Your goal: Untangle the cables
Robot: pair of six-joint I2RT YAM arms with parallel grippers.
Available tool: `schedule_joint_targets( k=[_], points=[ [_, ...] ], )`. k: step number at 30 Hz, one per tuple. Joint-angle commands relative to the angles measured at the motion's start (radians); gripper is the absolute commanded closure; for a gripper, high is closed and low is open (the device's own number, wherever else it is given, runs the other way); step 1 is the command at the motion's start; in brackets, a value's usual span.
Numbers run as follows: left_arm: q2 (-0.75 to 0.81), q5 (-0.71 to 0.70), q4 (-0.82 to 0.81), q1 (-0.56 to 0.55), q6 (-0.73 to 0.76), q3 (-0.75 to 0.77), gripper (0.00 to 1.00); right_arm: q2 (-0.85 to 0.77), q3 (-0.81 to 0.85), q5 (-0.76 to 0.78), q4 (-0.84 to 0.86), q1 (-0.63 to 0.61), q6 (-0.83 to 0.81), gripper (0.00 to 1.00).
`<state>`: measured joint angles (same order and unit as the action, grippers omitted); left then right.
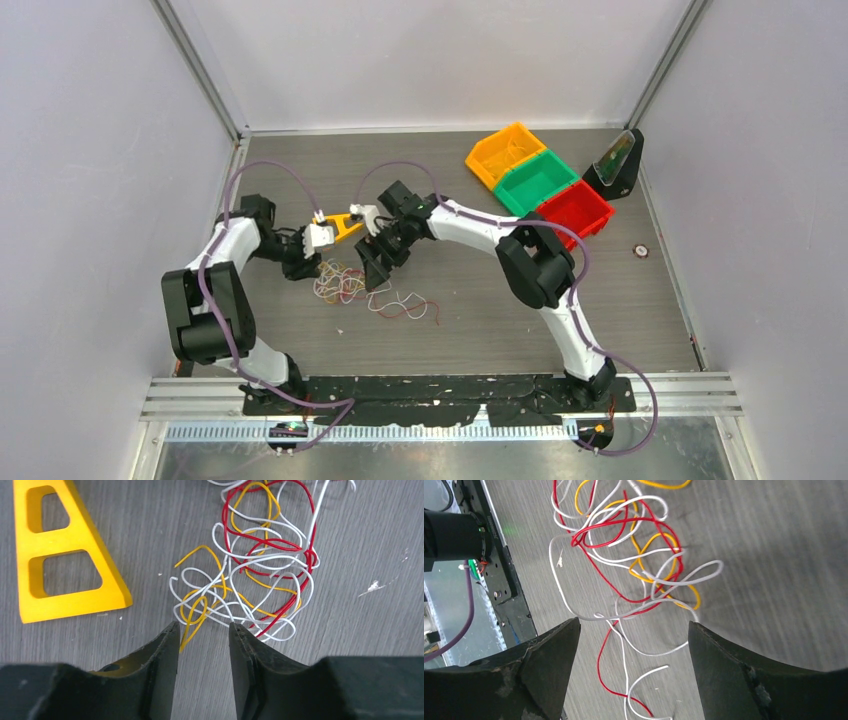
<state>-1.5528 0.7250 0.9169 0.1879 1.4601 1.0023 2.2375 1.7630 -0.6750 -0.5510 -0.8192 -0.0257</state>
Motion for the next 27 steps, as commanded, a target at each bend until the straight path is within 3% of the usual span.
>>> schedule_joint_targets(
  k=[1,4,7,10,11,13,16,22,27],
  points=[
    [-0.004,-0.014,-0.107,-0.022,0.08,-0.04,0.62,-0.008,-0.032,0.008,0.06,-0.021,0.021,0.16],
    [0.031,-0.037,-0.122,-0.043,0.077,-0.066,0.77,-0.005,-0.058,0.008,0.113,-0.027,0.066,0.19],
    [0.117,-0.022,-0.09,-0.057,0.033,-0.063,0.99,0.007,-0.072,0.051,0.147,-0.038,0.089,0.25],
    [0.254,0.028,-0.043,-0.059,-0.083,-0.022,1.0,0.015,-0.078,0.124,0.175,-0.04,0.098,0.5],
    [0.29,0.049,-0.027,-0.059,-0.151,0.011,1.0,0.013,-0.08,0.152,0.176,-0.039,0.092,0.67],
    [0.355,0.078,0.003,-0.058,-0.268,0.08,1.0,-0.006,-0.095,0.183,0.174,-0.029,0.071,0.9],
    [0.433,0.086,-0.017,-0.059,-0.478,0.187,1.0,-0.068,-0.136,0.189,0.148,0.002,0.038,0.94],
    [0.54,-0.07,-0.32,-0.049,-1.008,0.354,1.0,-0.181,-0.214,0.252,-0.016,0.079,-0.092,0.95],
    [0.521,-0.246,-0.485,-0.023,-1.268,0.52,1.0,-0.205,-0.26,0.322,-0.156,0.136,-0.224,0.94]
  ],
)
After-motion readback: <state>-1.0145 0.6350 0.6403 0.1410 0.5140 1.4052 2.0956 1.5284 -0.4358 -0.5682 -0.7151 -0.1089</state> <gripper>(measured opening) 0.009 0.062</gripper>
